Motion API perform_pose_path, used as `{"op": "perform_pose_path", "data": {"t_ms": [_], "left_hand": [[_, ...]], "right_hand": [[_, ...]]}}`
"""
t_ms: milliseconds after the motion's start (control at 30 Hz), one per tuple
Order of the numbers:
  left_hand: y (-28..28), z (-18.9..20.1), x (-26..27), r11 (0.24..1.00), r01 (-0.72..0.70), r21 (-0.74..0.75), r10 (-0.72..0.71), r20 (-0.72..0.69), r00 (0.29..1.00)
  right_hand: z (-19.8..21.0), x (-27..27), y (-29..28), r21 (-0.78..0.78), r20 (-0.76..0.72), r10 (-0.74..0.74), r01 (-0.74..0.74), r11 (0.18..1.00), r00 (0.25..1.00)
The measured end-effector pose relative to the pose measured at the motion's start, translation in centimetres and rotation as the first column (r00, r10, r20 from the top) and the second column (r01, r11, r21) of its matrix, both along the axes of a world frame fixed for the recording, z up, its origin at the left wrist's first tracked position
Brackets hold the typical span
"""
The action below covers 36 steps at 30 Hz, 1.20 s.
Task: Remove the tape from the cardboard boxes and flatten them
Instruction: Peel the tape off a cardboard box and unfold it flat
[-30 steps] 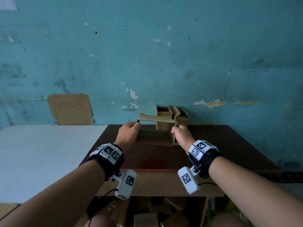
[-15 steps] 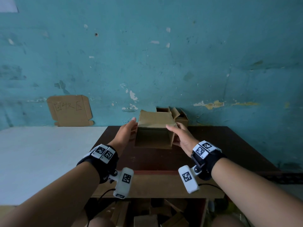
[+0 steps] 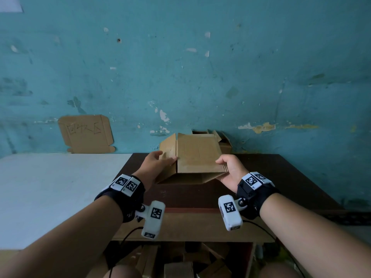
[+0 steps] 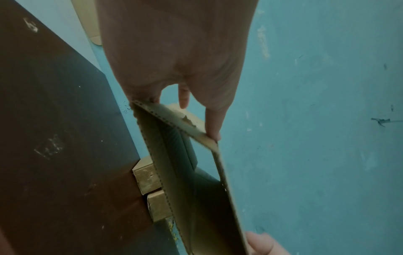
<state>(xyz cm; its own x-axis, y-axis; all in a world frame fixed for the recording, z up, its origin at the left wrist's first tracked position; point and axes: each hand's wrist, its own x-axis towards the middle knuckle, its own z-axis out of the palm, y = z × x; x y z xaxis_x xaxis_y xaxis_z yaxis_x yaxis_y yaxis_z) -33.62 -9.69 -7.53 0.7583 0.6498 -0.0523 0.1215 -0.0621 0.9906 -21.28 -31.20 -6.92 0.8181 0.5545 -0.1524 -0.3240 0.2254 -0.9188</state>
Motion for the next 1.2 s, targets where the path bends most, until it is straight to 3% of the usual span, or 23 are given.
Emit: {"op": "perform_pose_path", "data": {"t_ms": [133, 400, 800, 900, 1067, 1200], "left_hand": [[0.1, -0.1, -0.2, 0.999, -0.040, 0.011, 0.040, -0.052, 0.998], [0.8, -0.4, -0.5, 0.998, -0.030, -0.055, 0.025, -0.086, 0.996], [1.7, -1.4, 0.3, 0.999, 0.006, -0.046, -0.012, -0.138, 0.990], [1.5, -1.8, 0.5, 0.994, 0.036, -0.106, -0.045, -0.087, 0.995], [0.5, -2.4, 0.9, 0.910, 0.111, -0.399, -0.080, 0.093, 0.992], [0.4, -2.3, 1.3, 0.926, 0.080, -0.368, -0.040, 0.114, 0.993]], "right_hand": [[-0.2, 0.4, 0.2, -0.080, 0.019, -0.041, 0.042, 0.996, 0.999], [-0.9, 0.4, 0.3, -0.188, 0.130, 0.042, -0.017, 0.982, 0.991], [-1.2, 0.3, 0.5, -0.318, 0.108, -0.003, 0.037, 0.947, 0.994], [-1.6, 0.8, 0.9, -0.308, 0.126, -0.064, 0.101, 0.946, 0.990], [-2.0, 1.5, 1.3, -0.224, 0.051, -0.189, 0.196, 0.955, 0.981], [-2.7, 1.4, 1.5, -0.214, 0.001, -0.200, 0.196, 0.957, 0.980]]}}
